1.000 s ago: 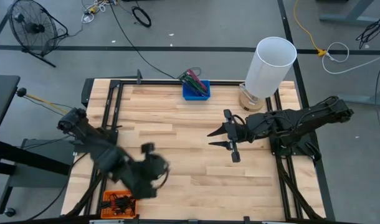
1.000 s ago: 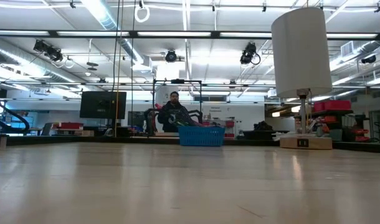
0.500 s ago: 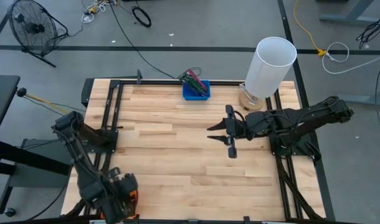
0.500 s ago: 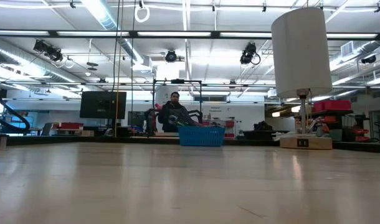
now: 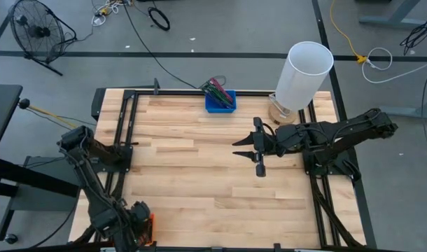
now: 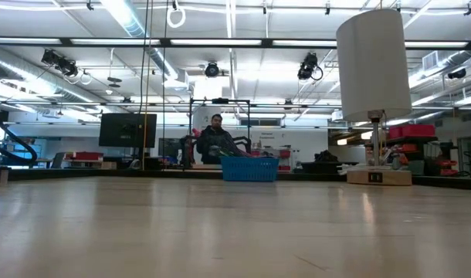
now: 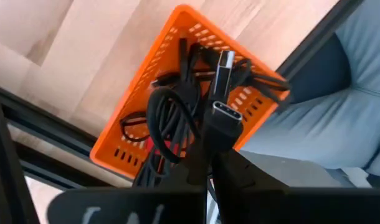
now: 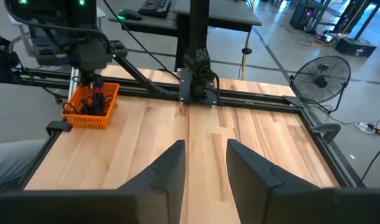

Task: Pick & Place USB Port
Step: Put the black charger cable into the orange basket, then return to Home Position

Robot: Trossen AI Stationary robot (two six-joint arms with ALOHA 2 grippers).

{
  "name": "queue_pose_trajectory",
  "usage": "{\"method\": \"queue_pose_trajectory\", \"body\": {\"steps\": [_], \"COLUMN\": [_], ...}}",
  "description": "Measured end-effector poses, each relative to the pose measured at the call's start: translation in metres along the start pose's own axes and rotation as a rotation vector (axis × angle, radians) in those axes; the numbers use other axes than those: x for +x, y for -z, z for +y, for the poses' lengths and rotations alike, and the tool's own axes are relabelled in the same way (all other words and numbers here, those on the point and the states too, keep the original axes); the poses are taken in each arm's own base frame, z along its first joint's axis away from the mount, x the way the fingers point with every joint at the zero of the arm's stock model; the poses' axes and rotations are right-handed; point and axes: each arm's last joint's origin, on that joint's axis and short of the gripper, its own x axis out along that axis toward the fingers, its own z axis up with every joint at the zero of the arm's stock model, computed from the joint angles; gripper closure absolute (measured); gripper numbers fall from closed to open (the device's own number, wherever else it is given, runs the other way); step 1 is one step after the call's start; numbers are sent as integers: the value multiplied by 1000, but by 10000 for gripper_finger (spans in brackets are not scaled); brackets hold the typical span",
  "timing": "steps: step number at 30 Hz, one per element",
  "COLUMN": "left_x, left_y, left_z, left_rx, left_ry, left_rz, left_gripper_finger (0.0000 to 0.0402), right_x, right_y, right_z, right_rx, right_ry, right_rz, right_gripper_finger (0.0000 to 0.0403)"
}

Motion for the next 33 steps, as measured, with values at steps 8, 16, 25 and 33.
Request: {"method": "queue_pose_trajectory", "body": {"steps": [8, 16, 25, 33], "left_x": [5, 5, 5, 5], "left_y": [11, 11, 10, 9], "left_z": [2, 2, 2, 2], "left_rx": [-18, -7, -2, 27], "left_ry": [-3, 4, 8, 13], "left_rz": [33, -1, -28, -77], "left_gripper_finger": [395, 376, 351, 349], "right_x": [0, 0, 0, 0], "right_y": [0, 0, 0, 0], "right_z": [0, 0, 0, 0], "right_rx": [3, 0, 1, 2], "right_ry": [0, 0, 0, 0], "right_rz": [0, 0, 1, 1], "right_gripper_finger": [287, 287, 286, 286]}}
